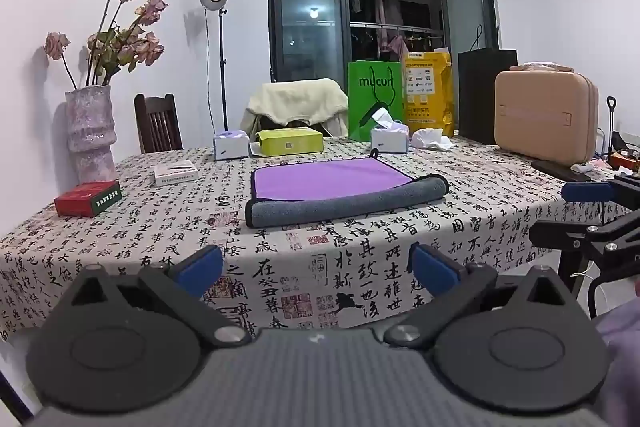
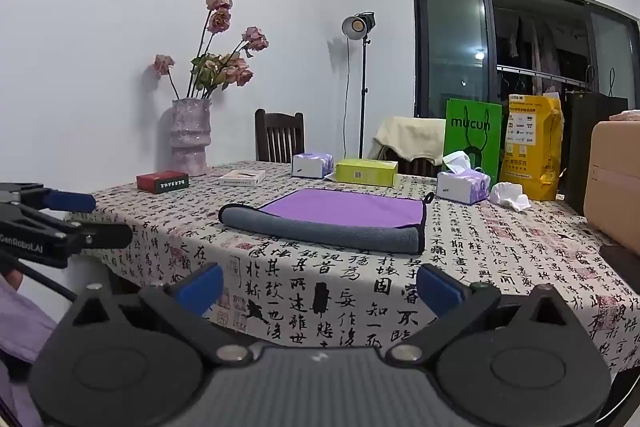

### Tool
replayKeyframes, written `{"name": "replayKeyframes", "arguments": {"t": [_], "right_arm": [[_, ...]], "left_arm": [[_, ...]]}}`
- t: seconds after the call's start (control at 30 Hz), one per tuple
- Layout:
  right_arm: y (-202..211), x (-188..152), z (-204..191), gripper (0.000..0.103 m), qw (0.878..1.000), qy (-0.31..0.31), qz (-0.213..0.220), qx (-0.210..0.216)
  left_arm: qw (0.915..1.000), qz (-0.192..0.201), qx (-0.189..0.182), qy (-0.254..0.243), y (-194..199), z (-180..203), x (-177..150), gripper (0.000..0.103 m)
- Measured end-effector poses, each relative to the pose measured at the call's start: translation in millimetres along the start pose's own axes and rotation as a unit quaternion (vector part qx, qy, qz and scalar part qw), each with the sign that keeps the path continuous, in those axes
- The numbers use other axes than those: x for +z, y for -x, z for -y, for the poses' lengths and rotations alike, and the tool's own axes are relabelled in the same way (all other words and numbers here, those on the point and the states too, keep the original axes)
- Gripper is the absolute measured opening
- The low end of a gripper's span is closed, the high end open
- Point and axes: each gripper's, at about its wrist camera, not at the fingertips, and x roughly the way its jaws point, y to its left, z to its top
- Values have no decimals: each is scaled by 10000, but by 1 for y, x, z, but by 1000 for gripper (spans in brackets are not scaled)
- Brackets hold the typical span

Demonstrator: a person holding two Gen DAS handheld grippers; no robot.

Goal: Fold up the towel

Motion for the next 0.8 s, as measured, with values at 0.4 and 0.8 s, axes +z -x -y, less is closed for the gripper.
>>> {"name": "replayKeyframes", "arguments": {"t": [0.4,0.8], "right_arm": [[0,-3,-4,103,10000,16,-7,12],[-2,-1,0,103,10000,13,-26,17]], "left_arm": [[9999,-47,-38,-98,-4,4,0,103],[10000,13,-5,-44,0,2,1,103]]}}
